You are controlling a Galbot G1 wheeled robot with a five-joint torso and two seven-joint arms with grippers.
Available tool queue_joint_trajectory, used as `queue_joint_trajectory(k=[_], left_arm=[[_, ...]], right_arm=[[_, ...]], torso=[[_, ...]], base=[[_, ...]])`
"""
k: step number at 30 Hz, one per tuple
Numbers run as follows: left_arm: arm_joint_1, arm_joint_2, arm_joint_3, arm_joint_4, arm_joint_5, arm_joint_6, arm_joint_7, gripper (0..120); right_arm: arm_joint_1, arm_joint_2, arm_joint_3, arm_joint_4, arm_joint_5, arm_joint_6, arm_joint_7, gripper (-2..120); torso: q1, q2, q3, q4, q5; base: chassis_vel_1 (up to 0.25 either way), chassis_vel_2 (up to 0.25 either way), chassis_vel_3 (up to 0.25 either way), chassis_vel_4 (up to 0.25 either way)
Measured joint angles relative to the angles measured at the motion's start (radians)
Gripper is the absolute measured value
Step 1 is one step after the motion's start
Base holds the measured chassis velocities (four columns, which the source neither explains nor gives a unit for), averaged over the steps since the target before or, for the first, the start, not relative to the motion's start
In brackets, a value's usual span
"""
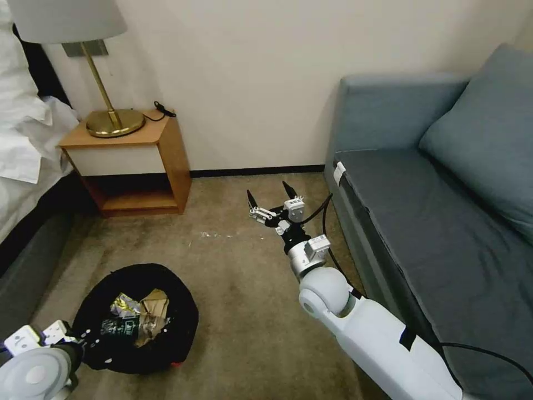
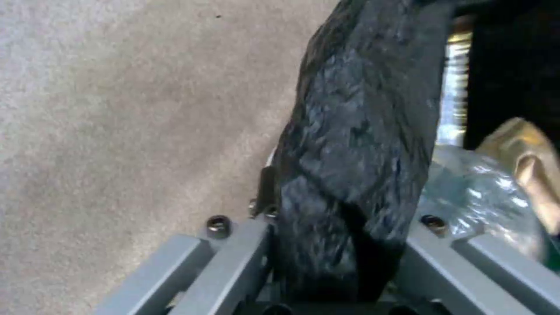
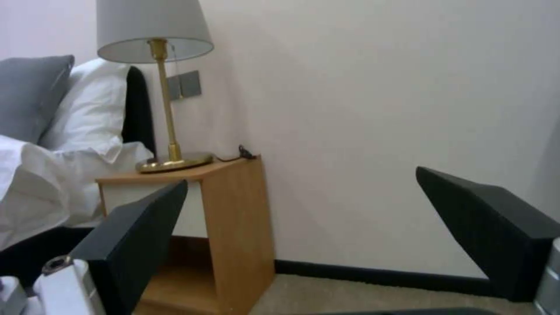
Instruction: Pick up the trash bin, then pick up the garbage on the floor and place it into the trash bin.
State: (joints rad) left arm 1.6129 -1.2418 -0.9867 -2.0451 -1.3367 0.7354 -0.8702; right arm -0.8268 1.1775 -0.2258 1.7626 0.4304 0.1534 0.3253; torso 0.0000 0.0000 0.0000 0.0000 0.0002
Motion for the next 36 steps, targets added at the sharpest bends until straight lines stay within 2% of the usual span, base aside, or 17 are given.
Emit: queue_joint_trajectory(k=[3, 6, 8, 11, 13, 17, 22, 24, 25, 26, 28, 29, 31, 32, 34, 35, 36], left_arm=[[-0.002, -0.004, 0.002, 0.001, 0.011, 0.0, 0.005, 21], [0.005, -0.007, 0.011, -0.005, 0.08, 0.0, 0.029, 34], [0.009, -0.006, 0.011, -0.01, 0.099, 0.0, 0.035, 37], [0.023, -0.003, 0.016, -0.038, 0.162, 0.0, 0.049, 54], [0.026, -0.004, 0.018, -0.049, 0.179, -0.003, 0.053, 57], [0.078, -0.025, 0.026, -0.173, 0.294, -0.029, 0.082, 77], [0.112, -0.039, 0.028, -0.245, 0.388, -0.032, 0.088, 90], [0.129, -0.043, 0.037, -0.271, 0.474, -0.071, 0.121, 98], [0.132, -0.044, 0.05, -0.273, 0.548, -0.131, 0.16, 99], [0.132, -0.044, 0.05, -0.273, 0.548, -0.131, 0.16, 99], [0.123, -0.044, 0.081, -0.232, 0.699, -0.305, 0.251, 100], [0.113, -0.045, 0.102, -0.201, 0.792, -0.425, 0.324, 100], [0.11, -0.046, 0.109, -0.194, 0.813, -0.454, 0.341, 100], [0.095, -0.049, 0.145, -0.177, 0.861, -0.55, 0.394, 100], [0.073, -0.054, 0.193, -0.157, 0.885, -0.663, 0.462, 100], [0.073, -0.054, 0.193, -0.157, 0.885, -0.663, 0.462, 100], [0.061, -0.056, 0.214, -0.146, 0.892, -0.713, 0.487, 100]], right_arm=[[-0.001, -0.004, 0.001, -0.004, -0.001, 0.004, -0.005, 100], [0.001, -0.01, 0.001, -0.008, -0.001, 0.008, -0.009, 100], [0.003, -0.011, 0.001, -0.009, -0.001, 0.008, -0.009, 100], [0.009, -0.013, 0.001, -0.011, -0.001, 0.012, -0.013, 100], [0.011, -0.013, 0.001, -0.012, -0.001, 0.012, -0.013, 100], [0.017, -0.015, 0.003, -0.023, 0.002, 0.011, -0.016, 100], [0.017, -0.014, 0.007, -0.027, 0.007, 0.011, -0.016, 100], [0.015, -0.014, 0.011, -0.028, 0.01, 0.011, -0.015, 100], [0.013, -0.014, 0.017, -0.028, 0.011, 0.011, -0.011, 100], [0.013, -0.014, 0.017, -0.028, 0.011, 0.011, -0.011, 100], [0.007, -0.015, 0.029, -0.023, 0.003, 0.009, 0.007, 100], [-0.003, -0.017, 0.04, -0.021, -0.02, 0.006, 0.026, 100], [-0.006, -0.017, 0.043, -0.021, -0.028, 0.006, 0.031, 100], [-0.024, -0.022, 0.056, -0.019, -0.068, 0.004, 0.05, 100], [-0.062, -0.034, 0.078, 0.002, -0.129, -0.025, 0.081, 100], [-0.062, -0.034, 0.078, 0.002, -0.129, -0.025, 0.081, 100], [-0.083, -0.042, 0.088, 0.021, -0.148, -0.049, 0.1, 100]], torso=[[0.0, 0.0, 0.0, 0.0, -0.0002], [0.0, 0.0, 0.0, -0.0001, -0.0003], [0.0, 0.0, 0.0, 0.0, -0.0002], [0.0, 0.0, 0.0, 0.0, -0.0002], [0.0, 0.0, 0.0, -0.0001, -0.0002], [0.0, 0.0, 0.0, 0.0, 0.0], [0.0, 0.0, 0.0, -0.0001, 0.0], [0.0, 0.0, 0.0, 0.0002, -0.0001], [0.0, 0.0, 0.0, 0.0002, 0.0002], [0.0, 0.0, 0.0, 0.0002, 0.0002], [0.0, 0.0, 0.0, 0.0001, -0.0002], [0.0, 0.0, 0.0, 0.0001, -0.0004], [0.0, 0.0, 0.0, 0.0001, -0.0003], [0.0, 0.0, 0.0, 0.0001, -0.0002], [0.0, 0.0, 0.0, 0.0, -0.0001], [0.0, 0.0, 0.0, 0.0, -0.0001], [0.0, 0.0, 0.0, -0.0001, 0.0001]], base=[[0.0, 0.0, 0.0, 0.0], [0.0, 0.0, 0.0, 0.0], [0.0, 0.0, 0.0, 0.0], [0.0, 0.0, 0.0, 0.0], [0.0, 0.0, 0.0, 0.0], [0.0, 0.0, 0.0, 0.0], [0.0, 0.0, 0.0, 0.0], [0.0, 0.0, 0.0, 0.0], [0.0, 0.0, 0.0, 0.0], [0.0, 0.0, 0.0, 0.0], [0.0, 0.0, 0.0, 0.0], [0.0, 0.0, 0.0, 0.0], [0.0, 0.0, 0.0, 0.0], [0.0, 0.0, 0.0, 0.0], [0.0, 0.0, 0.0, 0.0], [0.0, 0.0, 0.0, 0.0], [0.0, 0.0, 0.0, 0.0]])
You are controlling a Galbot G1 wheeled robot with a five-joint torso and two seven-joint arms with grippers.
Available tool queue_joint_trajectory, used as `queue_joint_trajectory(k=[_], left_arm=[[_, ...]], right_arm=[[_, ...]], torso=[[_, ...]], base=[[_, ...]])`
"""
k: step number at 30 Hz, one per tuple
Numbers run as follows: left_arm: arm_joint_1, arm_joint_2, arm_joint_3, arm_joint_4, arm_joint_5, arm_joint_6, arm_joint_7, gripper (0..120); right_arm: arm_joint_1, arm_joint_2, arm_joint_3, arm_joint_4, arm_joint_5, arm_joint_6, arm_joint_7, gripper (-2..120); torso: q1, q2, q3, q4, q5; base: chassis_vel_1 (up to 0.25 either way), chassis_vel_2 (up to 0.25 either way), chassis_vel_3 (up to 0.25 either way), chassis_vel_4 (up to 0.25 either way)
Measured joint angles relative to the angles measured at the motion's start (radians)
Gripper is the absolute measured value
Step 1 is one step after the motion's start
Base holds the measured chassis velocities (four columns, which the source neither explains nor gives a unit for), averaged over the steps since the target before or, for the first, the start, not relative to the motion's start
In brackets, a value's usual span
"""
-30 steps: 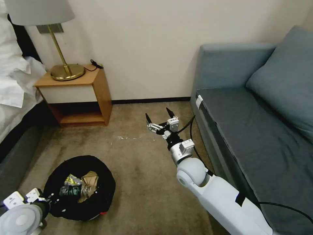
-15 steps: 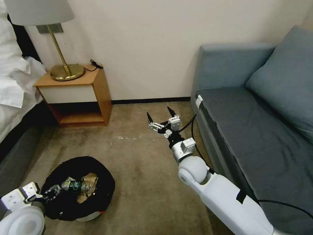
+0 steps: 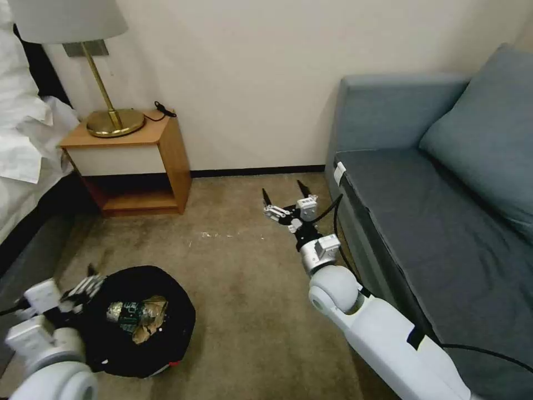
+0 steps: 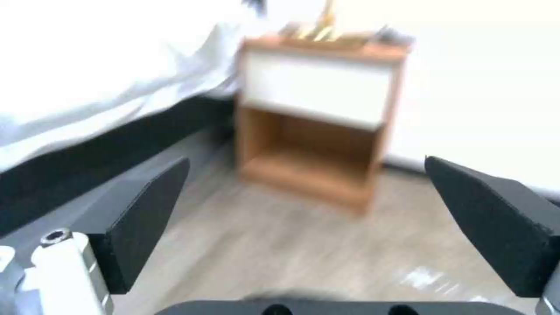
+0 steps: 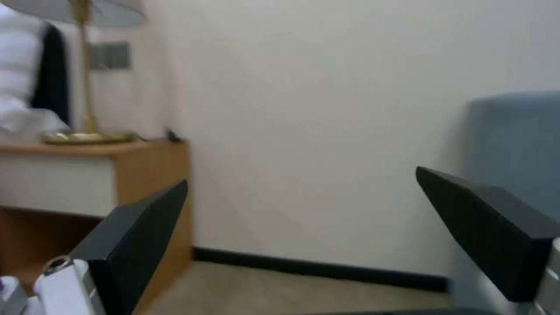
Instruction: Pick up the trash bin, then pick up the garbage on the floor and place it into the trash bin.
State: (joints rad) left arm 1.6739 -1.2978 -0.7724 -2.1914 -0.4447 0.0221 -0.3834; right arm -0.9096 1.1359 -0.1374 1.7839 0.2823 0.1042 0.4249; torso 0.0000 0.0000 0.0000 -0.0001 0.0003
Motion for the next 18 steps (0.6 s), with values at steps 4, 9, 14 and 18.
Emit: queue_joint_trajectory(k=[4, 9, 14, 18], left_arm=[[-0.033, -0.002, 0.079, 0.028, -0.008, -0.11, 0.084, 100], [-0.024, 0.009, 0.107, 0.039, -0.048, -0.124, 0.2, 100], [0.0, 0.02, 0.109, 0.04, -0.099, -0.127, 0.288, 100], [0.005, 0.022, 0.106, 0.039, -0.117, -0.127, 0.3, 100]], right_arm=[[-0.093, -0.032, 0.065, 0.086, -0.047, -0.058, 0.049, 100], [-0.153, -0.04, 0.115, 0.112, -0.064, -0.05, 0.061, 100], [-0.191, -0.033, 0.15, 0.125, -0.071, -0.042, 0.066, 100], [-0.198, -0.031, 0.156, 0.128, -0.072, -0.045, 0.067, 100]], torso=[[0.0, 0.0, 0.0, -0.0002, -0.0002], [0.0, 0.0, 0.0, -0.0002, -0.0001], [0.0, 0.0, 0.0, 0.0001, -0.0001], [0.0, 0.0, 0.0, 0.0001, -0.0002]], base=[[0.0, 0.0, 0.0, 0.0], [0.0, 0.0, 0.0, 0.0], [0.0, 0.0, 0.0, 0.0], [0.0, 0.0, 0.0, 0.0]])
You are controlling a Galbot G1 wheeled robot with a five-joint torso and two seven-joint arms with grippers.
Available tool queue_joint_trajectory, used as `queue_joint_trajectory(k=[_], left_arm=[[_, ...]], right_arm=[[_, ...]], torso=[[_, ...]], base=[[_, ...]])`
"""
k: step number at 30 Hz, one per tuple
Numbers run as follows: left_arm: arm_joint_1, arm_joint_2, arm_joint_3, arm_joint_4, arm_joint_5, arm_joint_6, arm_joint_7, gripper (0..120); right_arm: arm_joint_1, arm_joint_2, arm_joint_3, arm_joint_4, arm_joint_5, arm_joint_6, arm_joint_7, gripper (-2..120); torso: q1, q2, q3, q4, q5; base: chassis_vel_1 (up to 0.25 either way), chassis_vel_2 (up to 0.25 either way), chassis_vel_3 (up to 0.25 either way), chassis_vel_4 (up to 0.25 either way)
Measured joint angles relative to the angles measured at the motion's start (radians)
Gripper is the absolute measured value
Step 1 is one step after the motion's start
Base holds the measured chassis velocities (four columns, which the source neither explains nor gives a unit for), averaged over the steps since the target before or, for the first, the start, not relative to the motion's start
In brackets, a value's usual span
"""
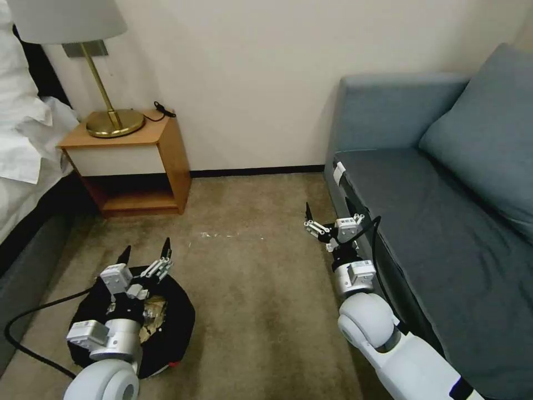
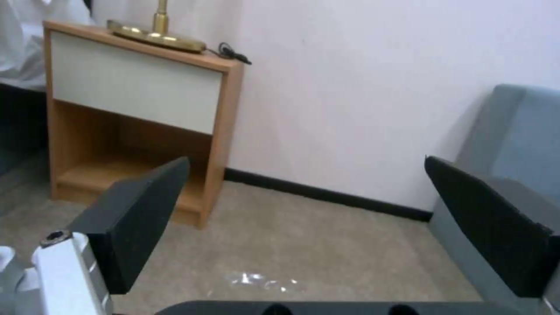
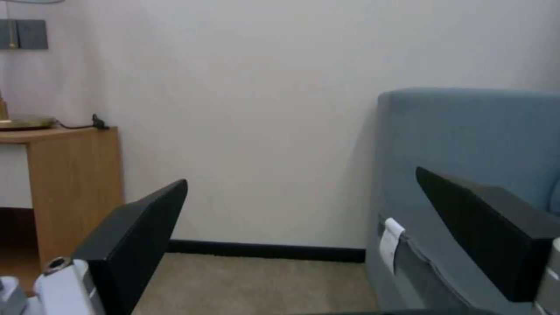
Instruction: Pick up the trash bin, then pick up the garbage on the floor and place it into the trash bin.
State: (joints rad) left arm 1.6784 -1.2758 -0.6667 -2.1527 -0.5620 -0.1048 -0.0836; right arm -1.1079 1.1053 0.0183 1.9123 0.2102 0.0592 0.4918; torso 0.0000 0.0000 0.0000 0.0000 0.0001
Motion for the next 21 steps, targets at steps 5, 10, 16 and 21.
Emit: queue_joint_trajectory(k=[5, 10, 16, 21], left_arm=[[0.0, 0.0, -0.002, -0.001, -0.001, 0.003, -0.001, 100], [0.0, 0.0, -0.002, -0.002, -0.001, 0.005, -0.004, 100], [0.0, 0.0, -0.003, -0.002, -0.002, 0.007, -0.007, 100], [0.0, 0.0, -0.003, -0.002, -0.002, 0.008, -0.009, 100]], right_arm=[[0.001, 0.0, 0.0, 0.0, 0.0, 0.0, 0.0, 100], [0.002, 0.001, -0.001, 0.0, 0.001, 0.0, 0.0, 100], [0.003, 0.001, -0.002, -0.001, 0.002, 0.0, -0.001, 100], [0.004, 0.001, -0.003, -0.002, 0.003, 0.0, -0.001, 100]], torso=[[0.0, 0.0, 0.0, 0.0, 0.0], [0.0, 0.0, 0.0, 0.0, -0.0001], [0.0, 0.0, 0.0, 0.0, -0.0001], [0.0, 0.0, 0.0, 0.0, -0.0001]], base=[[0.0, 0.0, 0.0, 0.0], [0.0, 0.0, 0.0, 0.0], [0.0, 0.0, 0.0, 0.0], [0.0, 0.0, 0.0, 0.0]])
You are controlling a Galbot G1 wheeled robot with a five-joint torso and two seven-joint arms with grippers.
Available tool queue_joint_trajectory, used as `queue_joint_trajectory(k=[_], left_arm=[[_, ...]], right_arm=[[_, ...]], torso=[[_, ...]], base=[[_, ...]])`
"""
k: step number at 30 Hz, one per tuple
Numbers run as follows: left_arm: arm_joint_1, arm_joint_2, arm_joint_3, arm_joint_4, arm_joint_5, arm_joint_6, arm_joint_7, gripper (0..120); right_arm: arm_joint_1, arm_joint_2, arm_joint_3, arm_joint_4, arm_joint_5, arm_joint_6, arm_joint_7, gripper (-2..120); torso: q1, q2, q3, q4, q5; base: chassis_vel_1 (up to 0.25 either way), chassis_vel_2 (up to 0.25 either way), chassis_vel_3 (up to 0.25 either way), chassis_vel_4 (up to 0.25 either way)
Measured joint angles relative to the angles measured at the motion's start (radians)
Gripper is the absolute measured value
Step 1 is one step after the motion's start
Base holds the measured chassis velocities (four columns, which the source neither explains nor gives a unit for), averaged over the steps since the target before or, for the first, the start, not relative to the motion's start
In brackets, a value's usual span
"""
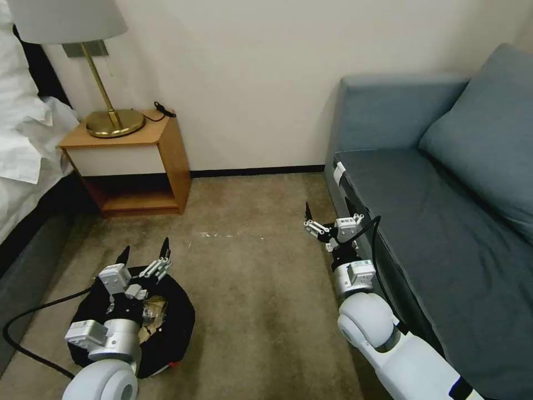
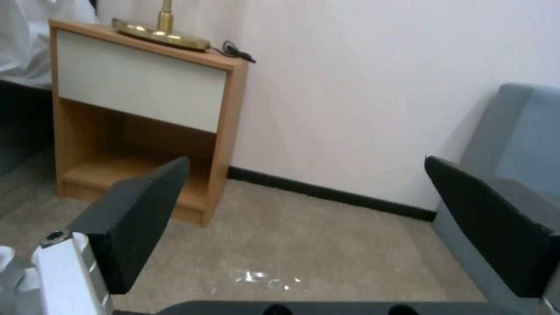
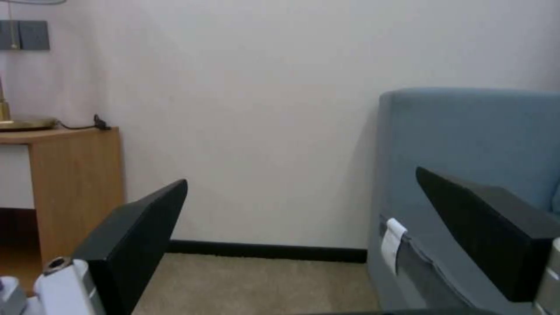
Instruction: Pick up the trash bin, then pick up the garbage on the floor and place it into the trash bin.
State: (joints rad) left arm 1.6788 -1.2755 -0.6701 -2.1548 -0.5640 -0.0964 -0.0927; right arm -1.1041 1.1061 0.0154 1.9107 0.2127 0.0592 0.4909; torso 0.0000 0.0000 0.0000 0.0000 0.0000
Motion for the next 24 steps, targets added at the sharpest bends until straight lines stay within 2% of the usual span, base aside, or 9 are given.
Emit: queue_joint_trajectory(k=[24], left_arm=[[0.0, 0.0, -0.001, -0.001, 0.0, 0.002, -0.003, 100]], right_arm=[[0.001, 0.0, -0.001, -0.001, 0.001, 0.001, -0.001, 100]], torso=[[0.0, 0.0, 0.0, 0.0, 0.0]], base=[[0.0, 0.0, 0.0, 0.0]])
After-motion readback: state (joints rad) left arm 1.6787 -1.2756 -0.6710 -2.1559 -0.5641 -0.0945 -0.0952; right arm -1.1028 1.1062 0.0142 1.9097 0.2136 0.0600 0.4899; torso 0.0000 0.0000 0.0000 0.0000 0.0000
